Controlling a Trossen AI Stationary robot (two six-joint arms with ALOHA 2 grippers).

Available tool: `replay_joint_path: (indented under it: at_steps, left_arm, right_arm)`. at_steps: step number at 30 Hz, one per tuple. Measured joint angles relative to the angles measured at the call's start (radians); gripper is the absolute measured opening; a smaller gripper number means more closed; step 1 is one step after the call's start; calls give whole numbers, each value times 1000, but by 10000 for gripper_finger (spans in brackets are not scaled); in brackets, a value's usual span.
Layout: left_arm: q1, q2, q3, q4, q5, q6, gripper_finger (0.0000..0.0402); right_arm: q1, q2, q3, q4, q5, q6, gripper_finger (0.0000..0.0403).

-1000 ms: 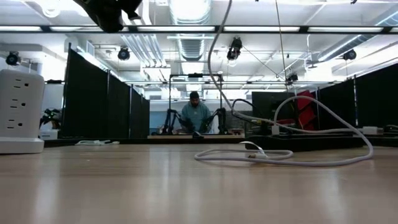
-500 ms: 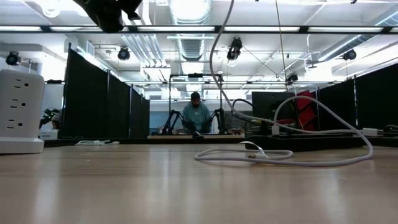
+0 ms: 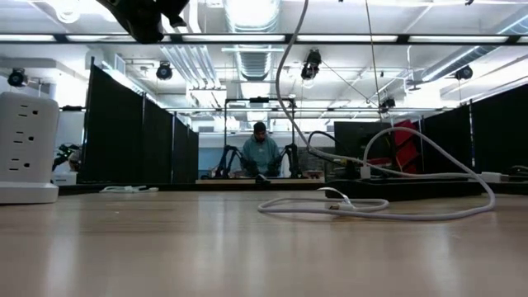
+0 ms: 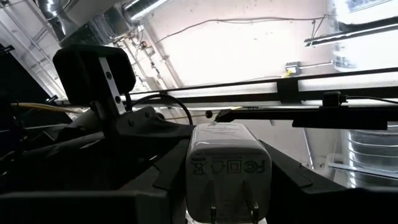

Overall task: Insert USB
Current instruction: Insert the top white charger cable into the white charger adapter

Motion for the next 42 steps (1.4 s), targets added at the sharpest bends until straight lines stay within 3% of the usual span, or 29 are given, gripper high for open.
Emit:
replay_joint_path:
  at_steps: [42]
  left_arm:
    - [-4, 0, 0, -12, -43, 75, 127]
  right_arm:
    - [0, 4, 0, 30, 24, 34, 0]
